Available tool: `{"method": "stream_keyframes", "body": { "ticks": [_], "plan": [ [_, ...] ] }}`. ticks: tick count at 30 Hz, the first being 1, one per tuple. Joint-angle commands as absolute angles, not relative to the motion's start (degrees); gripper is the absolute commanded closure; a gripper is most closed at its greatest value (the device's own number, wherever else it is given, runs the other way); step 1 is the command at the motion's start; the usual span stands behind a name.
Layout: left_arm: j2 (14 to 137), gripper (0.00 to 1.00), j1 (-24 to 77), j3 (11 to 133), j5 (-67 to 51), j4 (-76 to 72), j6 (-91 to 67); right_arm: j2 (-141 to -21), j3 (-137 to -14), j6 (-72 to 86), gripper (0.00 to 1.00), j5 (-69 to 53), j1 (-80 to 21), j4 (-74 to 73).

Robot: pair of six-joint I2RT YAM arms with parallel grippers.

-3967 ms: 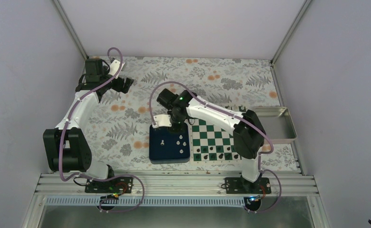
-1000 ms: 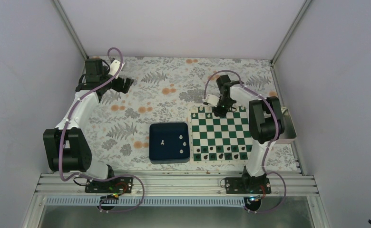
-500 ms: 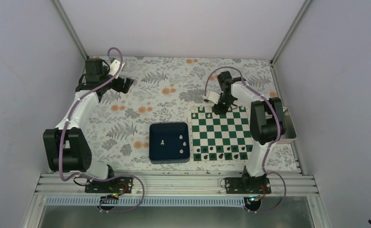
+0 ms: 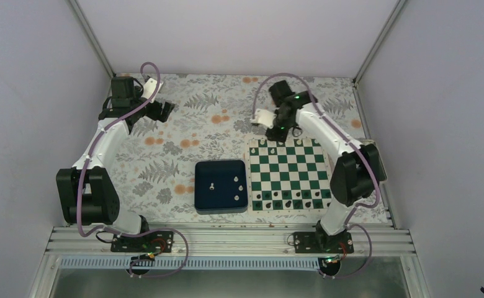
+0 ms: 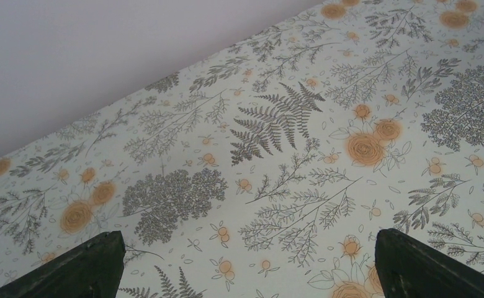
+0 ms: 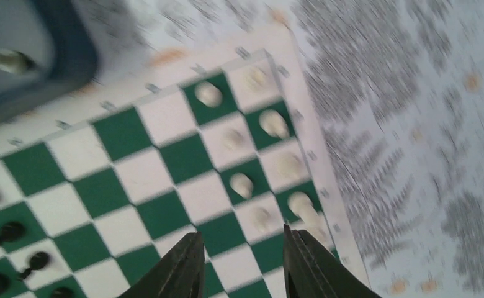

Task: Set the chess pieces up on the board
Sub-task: Place the chess piece on the chessboard, then pick up the chess piece from the storage box.

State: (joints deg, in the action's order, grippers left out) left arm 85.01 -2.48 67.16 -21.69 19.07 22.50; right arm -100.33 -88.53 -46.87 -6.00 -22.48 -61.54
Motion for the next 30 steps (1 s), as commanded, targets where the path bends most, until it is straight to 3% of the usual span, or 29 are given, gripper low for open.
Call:
{"method": "stream_keyframes", "body": {
  "ticks": [1, 10, 30],
  "plan": [
    [84.17, 0.00, -2.72, 67.56, -23.16, 19.65, 23.29, -100.09, -90.48, -43.97, 0.64, -4.91, -33.44, -65.36],
    [83.67, 0.00, -2.73, 67.19, -22.95, 19.43, 23.29, -107.08, -88.91, -41.63, 0.63, -3.65, -48.57, -62.50],
    [83.89, 0.00, -2.72, 66.98, -22.95, 19.12, 23.29, -114.28, -82.33, -40.70, 0.61, 0.29, -54.01, -56.04]
  ]
}}
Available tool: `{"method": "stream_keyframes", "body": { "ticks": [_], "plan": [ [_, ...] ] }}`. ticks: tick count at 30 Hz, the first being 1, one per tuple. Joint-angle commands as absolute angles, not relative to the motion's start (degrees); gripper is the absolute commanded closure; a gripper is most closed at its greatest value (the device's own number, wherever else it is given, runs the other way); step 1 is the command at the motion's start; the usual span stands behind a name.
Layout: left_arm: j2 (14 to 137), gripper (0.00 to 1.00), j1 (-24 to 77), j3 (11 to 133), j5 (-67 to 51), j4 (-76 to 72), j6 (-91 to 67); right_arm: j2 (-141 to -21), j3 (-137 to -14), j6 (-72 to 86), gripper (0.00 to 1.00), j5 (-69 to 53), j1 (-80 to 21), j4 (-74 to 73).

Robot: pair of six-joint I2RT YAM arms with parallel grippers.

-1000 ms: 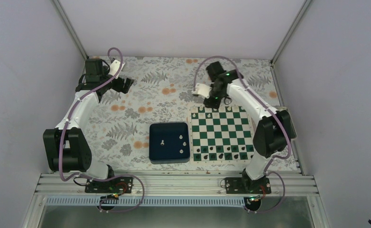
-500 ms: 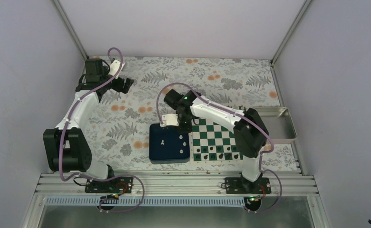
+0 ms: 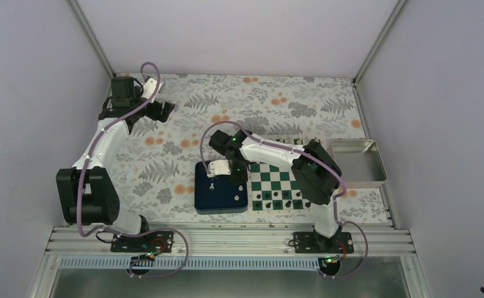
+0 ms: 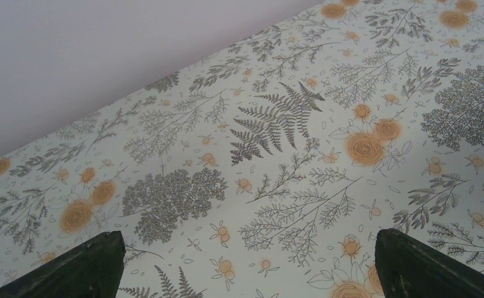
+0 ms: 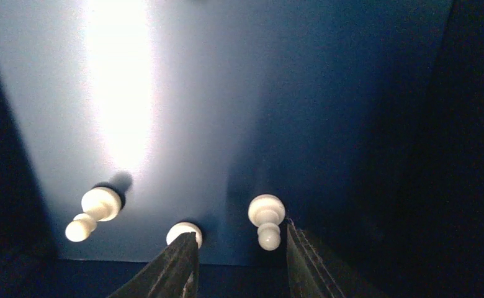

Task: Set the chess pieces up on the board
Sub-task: Pick up the chess piece from the storage box.

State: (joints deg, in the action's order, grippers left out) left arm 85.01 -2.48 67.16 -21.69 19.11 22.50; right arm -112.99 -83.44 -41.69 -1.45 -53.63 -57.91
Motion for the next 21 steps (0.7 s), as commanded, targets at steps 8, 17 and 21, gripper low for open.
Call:
{"method": "stream_keyframes", "body": {
  "ticks": [8, 17, 21],
  "plan": [
    [83.85, 0.00, -2.73, 67.10, -22.94, 19.23, 23.29, -115.30, -81.73, -41.20, 0.62, 0.43, -54.03, -54.64],
    [83.96, 0.00, -2.72, 67.04, -22.81, 19.24, 23.29, -115.36, -82.16, -41.33, 0.93, 0.70, -53.82, -54.08],
    [84.06, 0.00, -2.72, 67.19, -22.99, 19.17, 23.29, -113.30, -83.40, -41.05, 0.96, 1.12, -53.73, -55.42]
  ]
}}
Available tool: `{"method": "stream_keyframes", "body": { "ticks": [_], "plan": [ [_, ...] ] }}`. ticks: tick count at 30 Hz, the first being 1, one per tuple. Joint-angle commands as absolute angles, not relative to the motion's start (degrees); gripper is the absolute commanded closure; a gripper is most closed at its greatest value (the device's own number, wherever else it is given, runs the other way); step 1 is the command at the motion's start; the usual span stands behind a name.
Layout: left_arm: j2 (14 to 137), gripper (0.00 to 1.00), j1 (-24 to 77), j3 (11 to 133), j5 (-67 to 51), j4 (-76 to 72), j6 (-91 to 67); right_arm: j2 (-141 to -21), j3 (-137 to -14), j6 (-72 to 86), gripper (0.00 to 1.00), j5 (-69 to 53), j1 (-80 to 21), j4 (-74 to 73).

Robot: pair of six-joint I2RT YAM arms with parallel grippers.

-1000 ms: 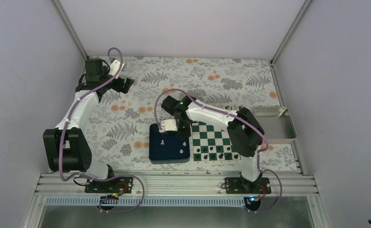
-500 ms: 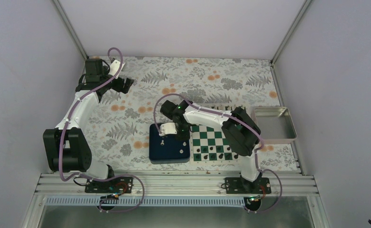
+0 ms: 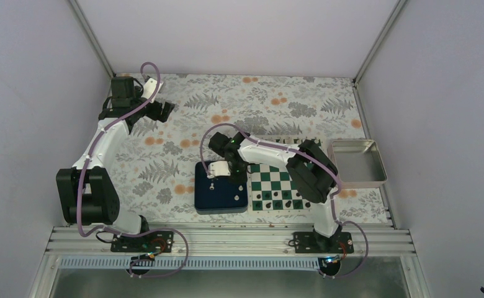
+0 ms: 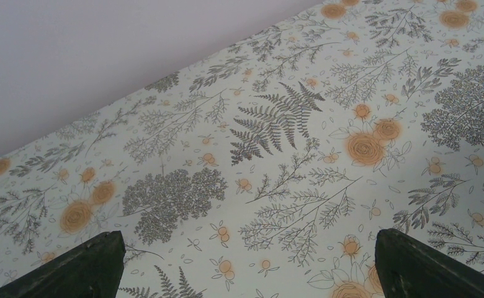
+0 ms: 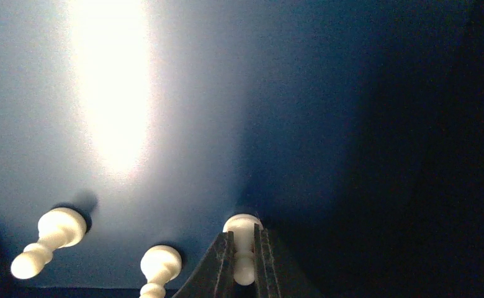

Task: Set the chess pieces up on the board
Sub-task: Pick up the chess piece from the storage box, then place the chess piece on the chessboard.

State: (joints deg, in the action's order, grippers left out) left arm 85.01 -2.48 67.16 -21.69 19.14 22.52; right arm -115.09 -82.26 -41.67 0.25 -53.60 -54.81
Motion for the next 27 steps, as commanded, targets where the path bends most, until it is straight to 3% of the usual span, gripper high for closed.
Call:
{"method": "stream_keyframes", "body": {
  "ticks": [1, 8, 13, 19, 27],
  "plan": [
    [84.07, 0.00, -2.72, 67.21, -22.95, 19.17, 23.29, -112.45, -84.26, -41.05, 0.96, 0.73, -53.71, -56.05],
    [84.14, 0.00, -2.72, 67.47, -22.94, 19.37, 23.29, -105.39, -92.29, -41.20, 0.96, 0.84, -49.01, -62.45],
    [84.25, 0.00, -2.66, 67.45, -23.07, 19.42, 23.29, -100.15, -95.87, -43.52, 0.96, -0.62, -36.35, -65.78],
    [84.79, 0.00, -2.73, 67.65, -23.29, 19.35, 23.29, -96.99, -88.79, -47.27, 0.96, -3.07, -19.62, -63.30],
    [85.08, 0.00, -2.66, 67.77, -23.39, 19.59, 23.29, -99.96, -76.63, -49.68, 0.96, -6.94, -9.61, -55.92]
  ]
}}
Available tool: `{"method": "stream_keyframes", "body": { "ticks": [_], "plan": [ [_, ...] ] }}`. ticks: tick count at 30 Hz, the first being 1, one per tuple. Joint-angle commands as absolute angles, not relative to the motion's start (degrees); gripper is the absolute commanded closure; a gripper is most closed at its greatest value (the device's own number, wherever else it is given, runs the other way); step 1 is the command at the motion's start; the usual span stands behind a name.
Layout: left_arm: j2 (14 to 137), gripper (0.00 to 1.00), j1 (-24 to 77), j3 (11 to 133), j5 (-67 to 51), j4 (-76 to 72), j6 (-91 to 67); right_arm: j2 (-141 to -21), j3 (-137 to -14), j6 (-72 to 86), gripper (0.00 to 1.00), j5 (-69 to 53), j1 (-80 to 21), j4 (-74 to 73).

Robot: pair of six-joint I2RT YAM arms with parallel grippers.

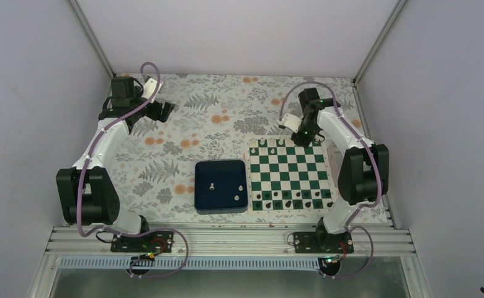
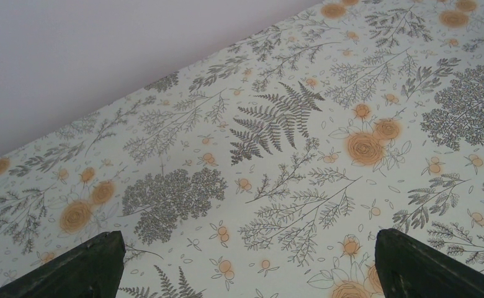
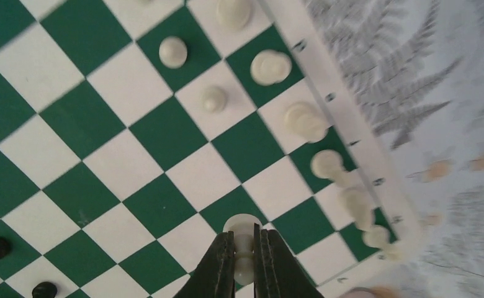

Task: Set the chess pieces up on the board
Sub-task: Place the chess piece on the chessboard.

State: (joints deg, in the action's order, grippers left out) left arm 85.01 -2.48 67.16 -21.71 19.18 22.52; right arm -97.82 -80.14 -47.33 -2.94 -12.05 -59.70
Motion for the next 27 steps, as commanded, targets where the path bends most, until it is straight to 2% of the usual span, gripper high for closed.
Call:
{"method": "stream_keyframes", "body": {
  "ticks": [1, 12, 23, 27],
  "plan": [
    [85.08, 0.00, -2.64, 67.83, -23.39, 19.60, 23.28, -100.66, -75.76, -49.88, 0.96, -7.49, -9.12, -54.96],
    [84.99, 0.00, -2.61, 67.94, -23.08, 19.91, 23.20, -108.60, -74.43, -50.19, 0.96, -9.68, -8.05, -48.37],
    [85.08, 0.00, -2.62, 67.72, -23.11, 19.91, 23.22, -110.29, -76.10, -50.23, 0.95, -9.84, -8.01, -48.49],
    [84.92, 0.00, -2.63, 67.68, -23.42, 20.00, 23.38, -110.27, -76.17, -50.27, 0.91, -9.66, -8.06, -48.79]
  ]
}}
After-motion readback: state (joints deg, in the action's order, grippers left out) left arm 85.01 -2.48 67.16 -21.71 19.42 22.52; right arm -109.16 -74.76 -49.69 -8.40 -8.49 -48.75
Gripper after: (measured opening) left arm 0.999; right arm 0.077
